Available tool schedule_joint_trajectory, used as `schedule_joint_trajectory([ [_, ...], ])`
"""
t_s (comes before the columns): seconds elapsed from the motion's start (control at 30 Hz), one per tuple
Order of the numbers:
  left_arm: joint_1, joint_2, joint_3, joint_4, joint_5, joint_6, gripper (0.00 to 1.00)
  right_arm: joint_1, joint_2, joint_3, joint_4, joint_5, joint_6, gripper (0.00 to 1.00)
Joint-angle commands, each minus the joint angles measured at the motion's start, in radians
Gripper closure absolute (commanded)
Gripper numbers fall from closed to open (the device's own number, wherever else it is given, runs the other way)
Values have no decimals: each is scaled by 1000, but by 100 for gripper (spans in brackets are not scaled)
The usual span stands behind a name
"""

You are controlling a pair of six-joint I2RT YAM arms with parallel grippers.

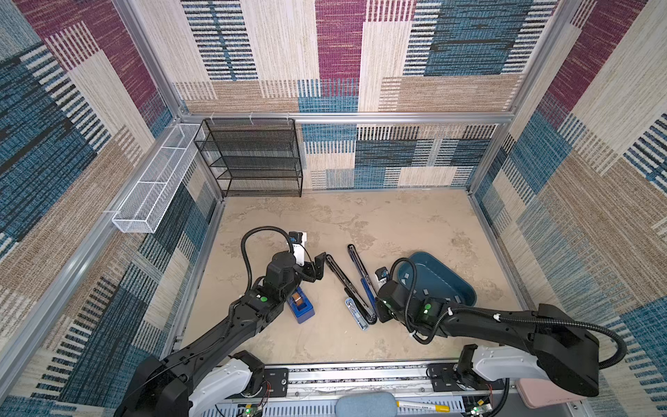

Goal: Load the staples into the stapler
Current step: 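Press the strip down into the blue stapler channel, then open the right gripper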

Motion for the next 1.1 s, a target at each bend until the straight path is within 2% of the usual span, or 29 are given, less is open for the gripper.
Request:
schedule_joint_trajectory([
  [0.0, 0, -2, 11, 27, 5, -20, 14, 1, 11, 15, -30, -14, 33, 92],
  [0.33, 1, -6, 9, 27, 7, -22, 14, 15, 17, 10, -97, -20, 93, 93],
  [0.47, 0, -6, 10, 27, 8, -21, 14, 16, 0, 7, -108, -20, 102, 86],
  [0.63, 1, -1, 9, 29, 12, -26, 14, 20, -22, 1, -118, -7, 116, 69],
  [0.77, 0, -6, 9, 28, 16, -26, 15, 20, -73, -8, -132, 8, 131, 58],
  [1.07, 0, -7, 7, 30, 16, -30, 14, 21, -197, -25, -150, -4, 159, 54],
])
